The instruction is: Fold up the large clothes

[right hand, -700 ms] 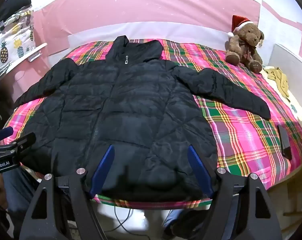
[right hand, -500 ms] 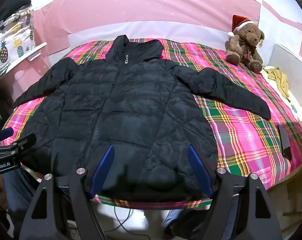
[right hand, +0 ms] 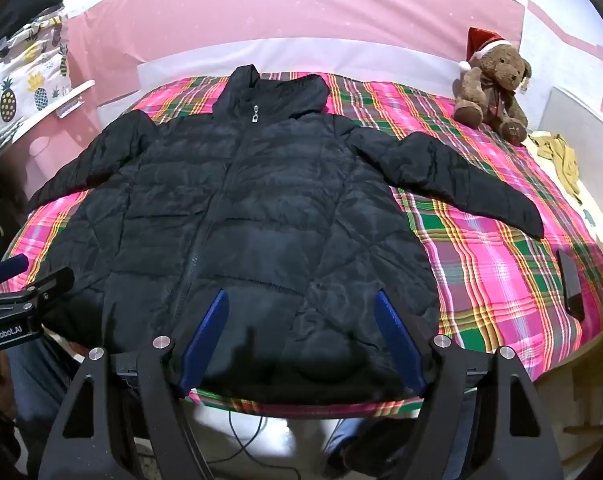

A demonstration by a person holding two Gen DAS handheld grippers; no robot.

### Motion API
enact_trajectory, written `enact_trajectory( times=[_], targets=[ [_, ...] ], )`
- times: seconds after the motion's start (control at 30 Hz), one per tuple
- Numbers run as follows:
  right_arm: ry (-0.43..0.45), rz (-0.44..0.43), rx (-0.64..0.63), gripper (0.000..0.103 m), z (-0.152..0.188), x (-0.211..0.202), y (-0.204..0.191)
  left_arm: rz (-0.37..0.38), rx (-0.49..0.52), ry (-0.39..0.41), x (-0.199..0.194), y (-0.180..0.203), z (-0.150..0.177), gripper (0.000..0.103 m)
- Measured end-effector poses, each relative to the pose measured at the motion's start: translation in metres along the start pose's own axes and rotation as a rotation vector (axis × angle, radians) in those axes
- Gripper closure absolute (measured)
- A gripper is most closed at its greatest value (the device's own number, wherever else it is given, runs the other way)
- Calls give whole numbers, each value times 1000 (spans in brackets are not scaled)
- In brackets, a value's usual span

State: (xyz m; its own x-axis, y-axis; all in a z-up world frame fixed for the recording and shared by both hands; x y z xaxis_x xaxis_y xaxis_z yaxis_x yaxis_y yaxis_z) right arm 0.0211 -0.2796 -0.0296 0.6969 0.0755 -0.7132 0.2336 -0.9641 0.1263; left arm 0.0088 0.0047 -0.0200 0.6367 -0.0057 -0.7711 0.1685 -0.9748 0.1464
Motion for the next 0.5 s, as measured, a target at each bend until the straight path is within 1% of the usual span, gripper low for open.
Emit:
enact_trajectory(
  times=[0.5],
  targets=[
    [-7, -8, 1, 28, 4, 2, 1, 3, 0, -14, 1, 1, 4, 1]
  ],
)
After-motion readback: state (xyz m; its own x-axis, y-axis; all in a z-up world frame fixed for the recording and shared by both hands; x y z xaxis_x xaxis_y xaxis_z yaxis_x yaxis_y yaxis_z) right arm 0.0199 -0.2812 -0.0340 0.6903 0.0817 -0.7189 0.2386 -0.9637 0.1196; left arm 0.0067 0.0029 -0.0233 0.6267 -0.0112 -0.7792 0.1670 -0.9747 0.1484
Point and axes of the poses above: each gripper's, at about its wrist camera, not at the fingertips, and x roughly the way its jaws point, y to its right, z to its underside, the point moved 1 cm from there along x, roughly the way its jaws point, and after that the axes turned 10 degrees about -x, right-handed, at the moved point
